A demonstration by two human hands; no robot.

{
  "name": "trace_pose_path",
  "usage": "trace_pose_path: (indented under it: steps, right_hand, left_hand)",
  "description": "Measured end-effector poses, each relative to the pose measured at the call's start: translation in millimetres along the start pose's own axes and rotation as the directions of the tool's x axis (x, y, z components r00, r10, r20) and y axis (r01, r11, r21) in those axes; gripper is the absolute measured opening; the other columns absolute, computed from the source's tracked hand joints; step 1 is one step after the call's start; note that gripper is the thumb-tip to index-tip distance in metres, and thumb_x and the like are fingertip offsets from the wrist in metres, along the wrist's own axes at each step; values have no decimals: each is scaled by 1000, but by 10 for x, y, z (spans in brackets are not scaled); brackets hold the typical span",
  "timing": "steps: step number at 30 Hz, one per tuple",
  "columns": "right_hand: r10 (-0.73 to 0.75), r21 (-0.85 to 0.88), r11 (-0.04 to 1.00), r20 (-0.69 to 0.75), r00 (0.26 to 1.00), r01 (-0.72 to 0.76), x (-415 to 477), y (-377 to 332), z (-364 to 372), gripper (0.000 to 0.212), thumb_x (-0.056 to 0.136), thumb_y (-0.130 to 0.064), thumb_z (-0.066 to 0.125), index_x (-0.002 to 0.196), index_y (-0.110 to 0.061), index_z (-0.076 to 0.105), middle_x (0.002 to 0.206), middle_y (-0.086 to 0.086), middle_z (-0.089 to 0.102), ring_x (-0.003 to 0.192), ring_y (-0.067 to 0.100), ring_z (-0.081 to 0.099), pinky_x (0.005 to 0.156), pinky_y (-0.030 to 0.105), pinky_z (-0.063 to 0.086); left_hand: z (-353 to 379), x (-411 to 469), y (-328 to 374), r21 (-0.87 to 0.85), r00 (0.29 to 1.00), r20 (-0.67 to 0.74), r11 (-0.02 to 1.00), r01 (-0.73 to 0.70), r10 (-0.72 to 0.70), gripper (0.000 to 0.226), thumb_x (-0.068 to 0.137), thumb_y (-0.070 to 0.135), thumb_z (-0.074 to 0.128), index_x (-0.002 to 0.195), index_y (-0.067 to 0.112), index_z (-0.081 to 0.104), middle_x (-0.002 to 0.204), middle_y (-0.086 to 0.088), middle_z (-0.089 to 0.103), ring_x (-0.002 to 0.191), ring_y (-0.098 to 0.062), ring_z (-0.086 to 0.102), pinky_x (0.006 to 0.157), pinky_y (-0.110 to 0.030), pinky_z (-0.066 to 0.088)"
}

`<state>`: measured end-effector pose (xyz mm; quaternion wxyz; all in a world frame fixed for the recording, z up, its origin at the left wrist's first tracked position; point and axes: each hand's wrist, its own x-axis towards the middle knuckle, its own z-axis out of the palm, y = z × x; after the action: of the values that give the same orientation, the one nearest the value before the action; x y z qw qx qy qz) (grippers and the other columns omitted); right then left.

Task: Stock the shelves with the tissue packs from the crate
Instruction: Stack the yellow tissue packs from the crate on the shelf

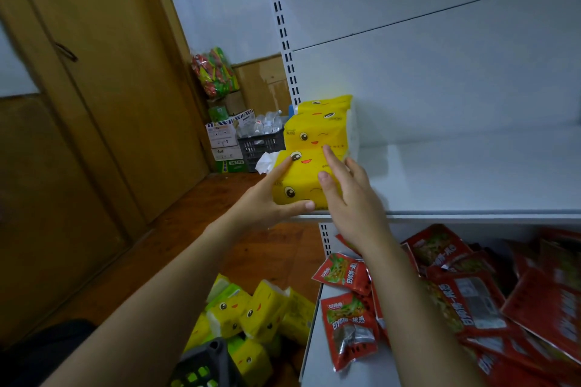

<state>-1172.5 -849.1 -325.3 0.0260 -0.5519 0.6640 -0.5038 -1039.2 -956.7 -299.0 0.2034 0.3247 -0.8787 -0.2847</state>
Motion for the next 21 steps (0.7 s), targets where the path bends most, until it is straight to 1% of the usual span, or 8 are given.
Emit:
trace_pose_path:
  steps: [5,7,9,12,14,16,19,21]
  right_hand:
    - [43,-83,996,-2,999,-43,4,8,22,53,98,-43,27,147,-36,10,155,6,15,137,27,30,106,39,31]
    - [38,-97,995,-27,999,-40,-7,6,39,54,98,-42,29,148,-34,9,154,7,16,134,28,34,105,40,33]
    - [27,-57,998,-54,998,-30,-21,3,36,57,98,-41,32,147,-35,5,155,6,13,134,27,34,103,41,35]
    - [-2,9,1000,-87,996,3,-40,0,12,61,97,-40,35,146,-37,-1,156,3,7,136,23,31,102,39,36]
    - [-24,24,999,-93,995,26,-46,1,7,61,97,-40,35,145,-38,-3,157,1,4,139,21,27,104,38,34]
    - [-40,28,999,-87,995,43,-44,3,10,62,97,-39,36,145,-38,-3,157,0,3,141,19,21,107,39,31]
    - [-67,31,997,-59,996,69,-36,13,8,64,97,-38,36,145,-37,-5,157,0,5,143,18,14,110,39,26]
    - [-74,31,997,-38,997,75,-33,20,1,64,97,-38,36,144,-39,-7,157,0,7,144,17,12,111,39,25]
  left_hand:
    - [25,-3,58,-11,999,44,1000,-10,10,112,55,56,71,146,44,7,146,3,32,123,-19,48,94,-33,48]
    - [30,-26,74,9,999,47,1000,-16,16,113,56,54,70,146,43,3,147,3,30,125,-19,46,93,-33,48]
    - [13,-43,76,59,1000,4,998,-22,22,114,57,61,68,146,44,0,153,0,21,136,-24,35,102,-41,43]
    - [-37,-64,125,75,988,-148,996,51,-40,102,61,65,58,145,48,3,158,-7,-12,145,-27,-4,114,-49,16]
    - [-65,-66,183,34,974,-215,996,83,-73,92,64,66,52,144,50,8,155,-4,-23,144,-28,-10,114,-50,12]
    - [-76,-41,211,30,974,-220,998,57,-49,85,68,68,46,144,50,12,158,-2,-14,146,-25,-4,114,-49,14]
    - [-45,18,203,53,989,-140,998,-30,38,78,75,65,42,146,43,16,156,4,18,143,-18,20,111,-41,24]
    - [5,50,171,58,993,-104,997,-54,60,78,78,72,44,146,41,20,154,4,25,140,-15,26,109,-37,28]
